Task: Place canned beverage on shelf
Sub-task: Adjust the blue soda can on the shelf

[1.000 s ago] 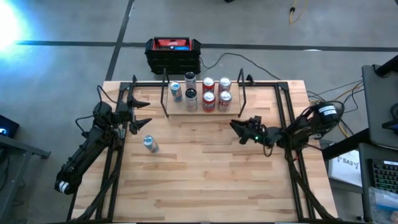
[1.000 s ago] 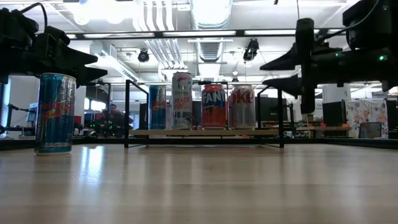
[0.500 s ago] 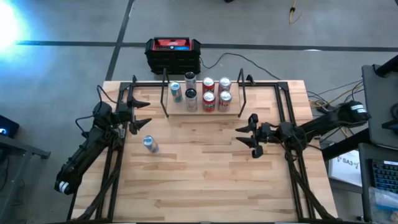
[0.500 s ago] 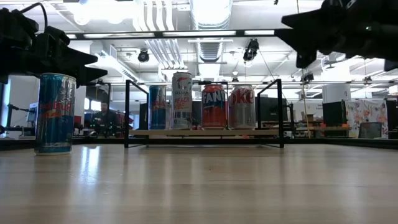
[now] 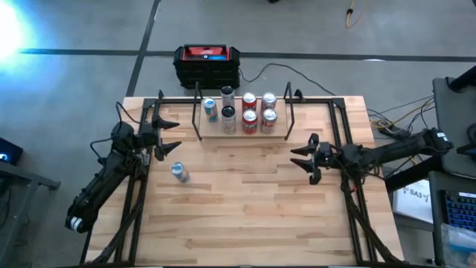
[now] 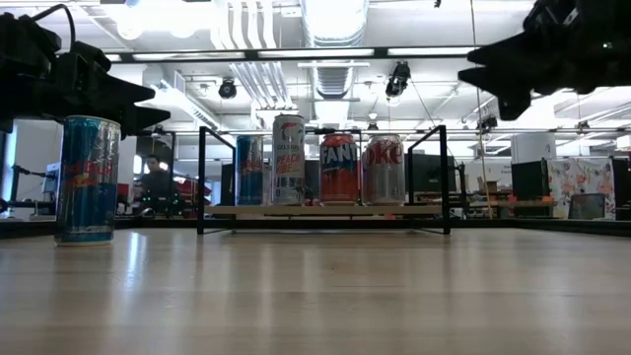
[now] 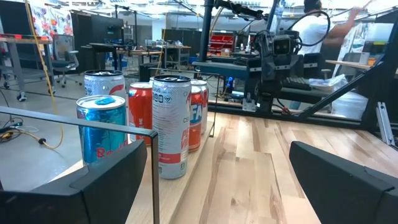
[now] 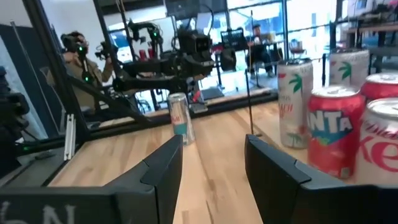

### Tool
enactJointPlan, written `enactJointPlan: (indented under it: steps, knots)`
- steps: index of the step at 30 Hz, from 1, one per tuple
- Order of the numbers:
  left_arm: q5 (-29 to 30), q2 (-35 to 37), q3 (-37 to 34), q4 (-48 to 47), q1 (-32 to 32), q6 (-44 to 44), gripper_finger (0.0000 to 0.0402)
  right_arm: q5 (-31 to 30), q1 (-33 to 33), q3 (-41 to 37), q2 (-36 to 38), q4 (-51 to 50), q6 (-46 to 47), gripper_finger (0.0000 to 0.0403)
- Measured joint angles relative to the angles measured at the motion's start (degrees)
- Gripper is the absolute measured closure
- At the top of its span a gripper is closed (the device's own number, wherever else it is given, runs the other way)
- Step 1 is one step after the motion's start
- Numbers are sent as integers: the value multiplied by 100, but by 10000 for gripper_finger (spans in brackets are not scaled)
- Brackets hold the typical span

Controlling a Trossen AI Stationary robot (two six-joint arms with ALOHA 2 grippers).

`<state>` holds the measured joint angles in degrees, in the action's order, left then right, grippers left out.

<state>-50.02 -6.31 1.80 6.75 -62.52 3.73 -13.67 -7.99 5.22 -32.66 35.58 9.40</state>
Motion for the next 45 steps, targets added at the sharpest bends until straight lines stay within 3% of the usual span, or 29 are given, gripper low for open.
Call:
enactJointPlan:
  steps: [7, 21, 45]
  knots:
    - [-1, 0, 0, 0, 0, 0, 22, 6, 5, -451, 889, -176, -17, 245]
    - [-1, 2, 0, -1, 1, 0, 22, 13, 42, -451, 1849, -1254, -23, 245]
    - [0, 2, 0, 0, 2, -1, 22, 11, 40, -460, 1829, -1437, 91, 245]
